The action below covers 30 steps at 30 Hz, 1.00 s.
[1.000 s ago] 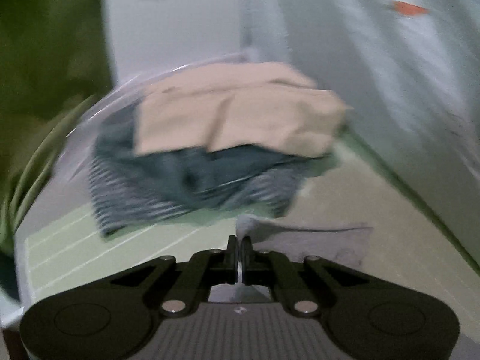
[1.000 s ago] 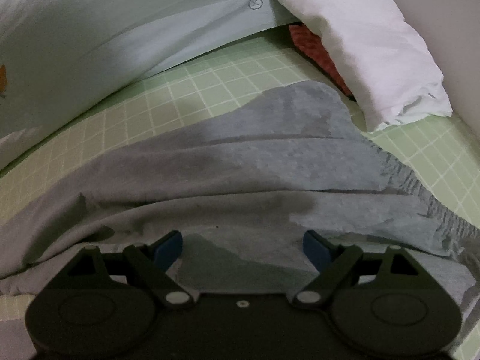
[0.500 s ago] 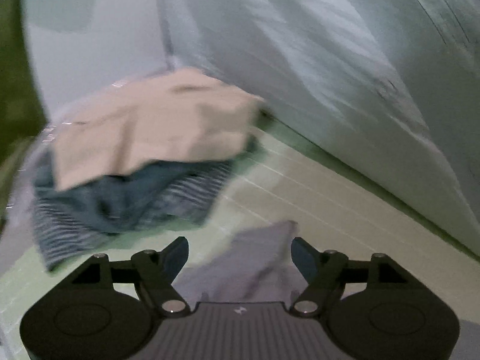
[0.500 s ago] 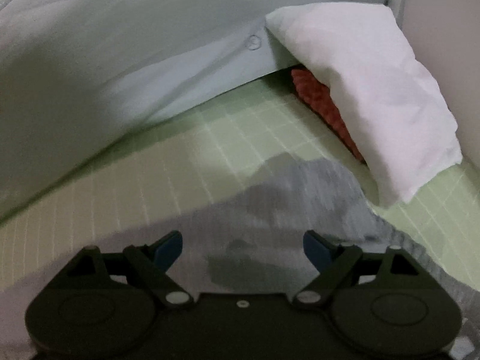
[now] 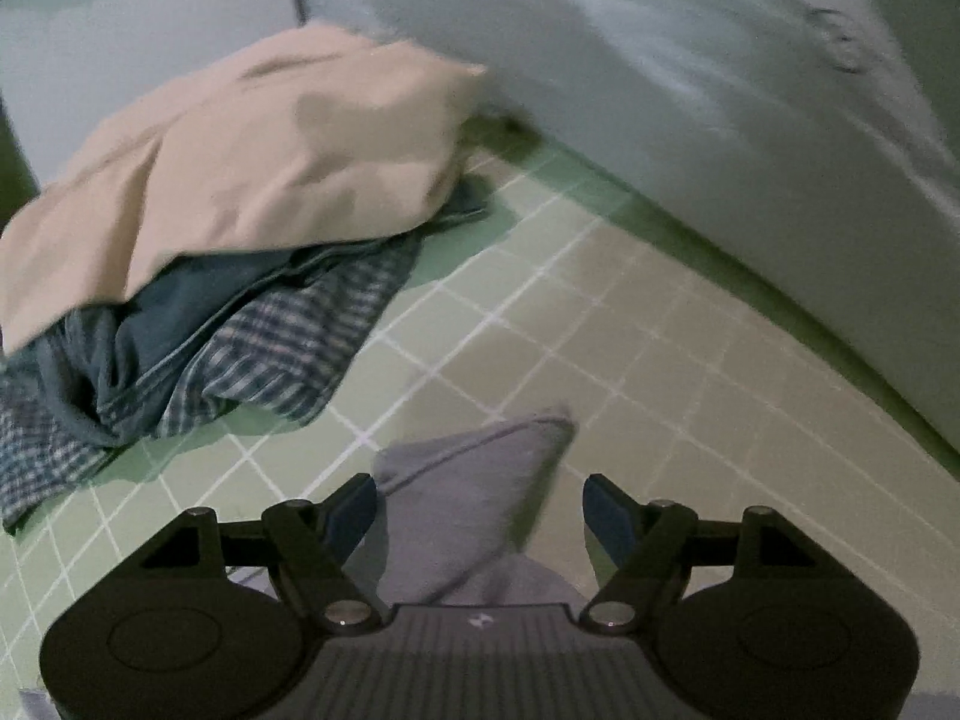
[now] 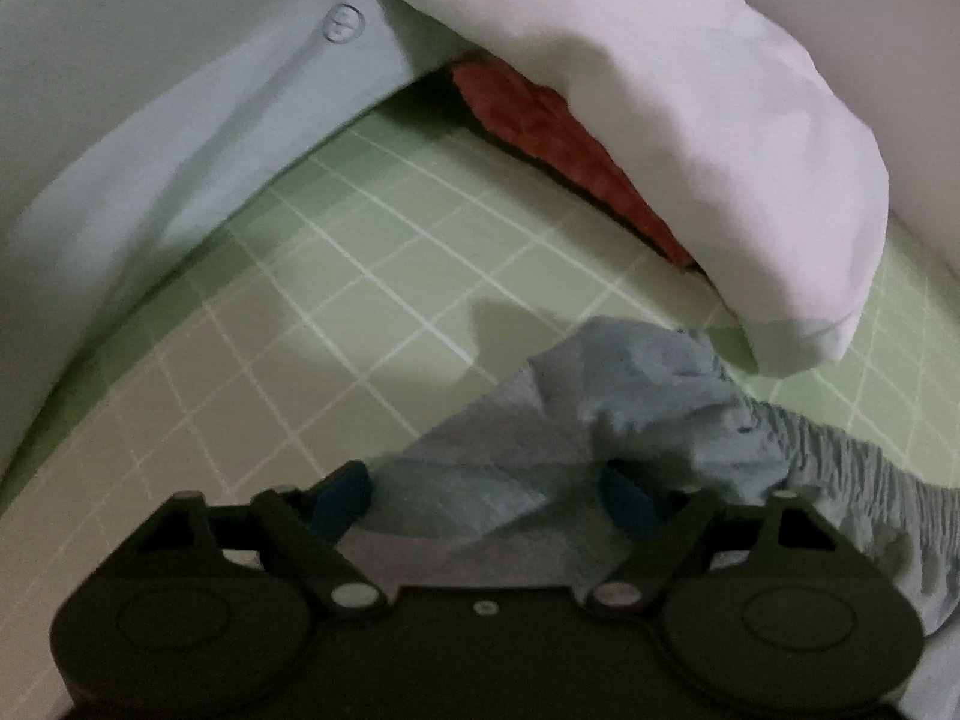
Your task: Fold clothes
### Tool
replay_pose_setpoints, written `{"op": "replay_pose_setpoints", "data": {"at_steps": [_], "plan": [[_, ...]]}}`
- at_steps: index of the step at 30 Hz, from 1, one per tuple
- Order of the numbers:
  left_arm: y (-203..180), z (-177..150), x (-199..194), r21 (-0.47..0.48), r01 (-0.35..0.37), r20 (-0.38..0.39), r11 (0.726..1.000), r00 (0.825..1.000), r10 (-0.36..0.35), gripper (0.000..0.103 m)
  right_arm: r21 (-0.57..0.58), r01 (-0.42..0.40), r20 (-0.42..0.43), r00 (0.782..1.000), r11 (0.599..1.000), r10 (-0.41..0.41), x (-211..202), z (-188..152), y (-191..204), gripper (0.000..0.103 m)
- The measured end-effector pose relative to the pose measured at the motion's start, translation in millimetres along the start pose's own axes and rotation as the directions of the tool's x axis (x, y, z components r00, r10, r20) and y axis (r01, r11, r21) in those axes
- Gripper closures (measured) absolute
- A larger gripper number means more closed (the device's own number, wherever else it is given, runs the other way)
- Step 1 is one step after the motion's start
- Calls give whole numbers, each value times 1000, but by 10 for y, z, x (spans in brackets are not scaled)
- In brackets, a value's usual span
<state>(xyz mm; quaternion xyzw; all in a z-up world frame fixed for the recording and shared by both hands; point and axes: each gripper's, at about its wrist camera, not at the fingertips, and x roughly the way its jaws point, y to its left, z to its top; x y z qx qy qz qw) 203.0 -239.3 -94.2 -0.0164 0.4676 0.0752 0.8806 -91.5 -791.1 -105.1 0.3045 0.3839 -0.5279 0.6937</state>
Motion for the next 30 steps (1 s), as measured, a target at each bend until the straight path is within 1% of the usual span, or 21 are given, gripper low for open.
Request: {"op": "replay_pose_setpoints", "data": {"at_steps": [2, 3, 4, 5, 6, 8, 11, 13, 15, 17, 18, 19, 20, 21, 22, 23, 24, 25, 27, 30], "plan": [[78, 37, 67, -16, -4, -13, 1000, 1000, 4, 35, -5, 2, 25, 1000, 1000, -2, 5, -2, -14, 36], [116, 54, 98, -20, 5, -16, 1000, 1000, -5, 50, -11, -7, 49, 999, 1000, 7, -1, 0, -27, 60], [151, 70, 127, -23, 16, -22, 1000, 1000, -17, 75, -20, -12, 58, 998, 1000, 13, 6, 19, -36, 86], [187, 88, 148, -30, 28, -26, 999, 999, -29, 86, -30, -18, 67, 998, 999, 20, 13, 37, -46, 101], [223, 110, 151, -38, 42, -21, 998, 999, -43, 92, -38, -24, 76, 997, 999, 26, 19, 57, -58, 103], [252, 179, 116, -33, 47, 7, 998, 999, -47, 94, -26, -39, 91, 995, 999, 42, 10, 118, -114, 103], [273, 346, -24, -12, 62, 86, 998, 994, -61, 95, -37, -32, 179, 983, 999, 38, -131, 275, -128, 103], [283, 514, -121, -9, 75, 146, 997, 987, -73, 95, -45, -25, 248, 968, 999, 35, -245, 414, -128, 103], [261, 699, -176, -16, 87, 200, 996, 976, -82, 95, -70, -6, 319, 947, 998, 28, -319, 601, -97, 103], [223, 869, -197, -42, 132, 255, 990, 960, -118, 94, -58, -14, 362, 932, 998, 34, -363, 792, -90, 103], [195, 946, -201, -53, 154, 278, 987, 951, -133, 89, -55, -19, 382, 924, 998, 39, -383, 884, -85, 103], [145, 1008, -191, -58, 166, 294, 984, 945, -142, 83, -70, -36, 388, 920, 997, 61, -390, 949, -68, 103], [74, 1059, -177, -52, 155, 295, 986, 946, -133, 77, -101, -63, 371, 924, 993, 96, -379, 991, -39, 103], [-1, 1086, -171, -39, 126, 286, 991, 952, -110, 60, -128, -82, 341, 932, 988, 122, -365, 984, -5, 99], [-59, 1084, -177, -26, 98, 279, 995, 956, -87, 38, -152, -100, 311, 939, 983, 143, -353, 964, 27, 78], [-99, 1053, -193, -20, 81, 278, 997, 958, -72, 29, -164, -103, 291, 945, 981, 148, -354, 863, 39, 63], [-113, 981, -222, -23, 79, 283, 997, 957, -70, 18, -175, -106, 271, 951, 979, 151, -354, 762, 51, 38], [-114, 914, -248, -24, 81, 280, 996, 957, -71, 17, -187, -110, 250, 956, 976, 155, -355, 661, 63, 27], [-98, 749, -260, -2, 81, 227, 997, 971, -78, 17, -198, -129, 188, 968, 972, 167, -337, 431, 73, 24], [-89, 426, -237, 37, 23, 148, 999, 989, -28, 17, -182, -165, 99, 978, 969, 185, -288, 107, 91, 24]]}}
